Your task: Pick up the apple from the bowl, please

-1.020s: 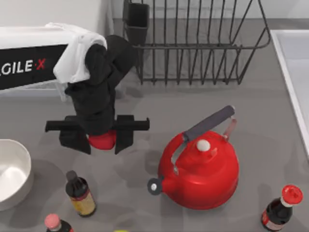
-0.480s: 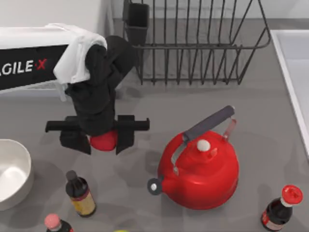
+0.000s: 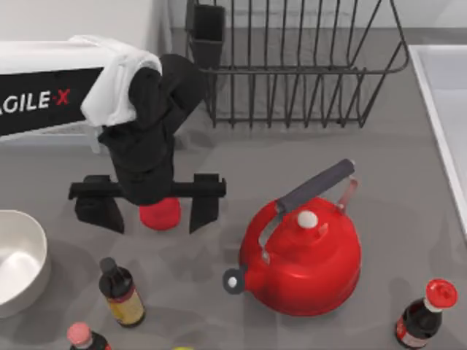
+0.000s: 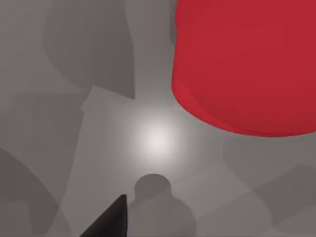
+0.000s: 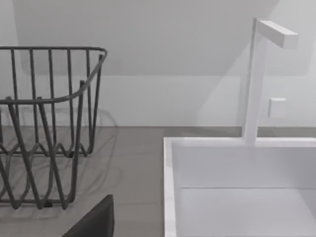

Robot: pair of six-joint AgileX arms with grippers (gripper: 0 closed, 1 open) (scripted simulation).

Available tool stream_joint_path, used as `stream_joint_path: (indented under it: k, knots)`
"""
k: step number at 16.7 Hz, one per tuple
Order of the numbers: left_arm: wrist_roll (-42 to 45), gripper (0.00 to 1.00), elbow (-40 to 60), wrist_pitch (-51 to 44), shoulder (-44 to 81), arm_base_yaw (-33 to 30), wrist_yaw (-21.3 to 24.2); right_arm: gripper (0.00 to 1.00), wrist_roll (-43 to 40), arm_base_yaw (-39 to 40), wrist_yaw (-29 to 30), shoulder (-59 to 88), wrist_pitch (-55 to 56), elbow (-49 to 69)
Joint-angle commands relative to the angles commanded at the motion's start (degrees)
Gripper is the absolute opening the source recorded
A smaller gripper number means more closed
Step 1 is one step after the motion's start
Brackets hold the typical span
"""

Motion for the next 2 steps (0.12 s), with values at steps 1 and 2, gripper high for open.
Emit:
stream_joint_path:
  k: [1,2]
  knots:
    - [0.0,1.0,0.0,0.0,0.0,0.0,0.0,1.0,0.0,0.0,0.0,0.0,0.0,0.0]
    - [0.0,1.0,0.0,0.0,0.0,0.0,0.0,1.0,0.0,0.0,0.0,0.0,0.0,0.0]
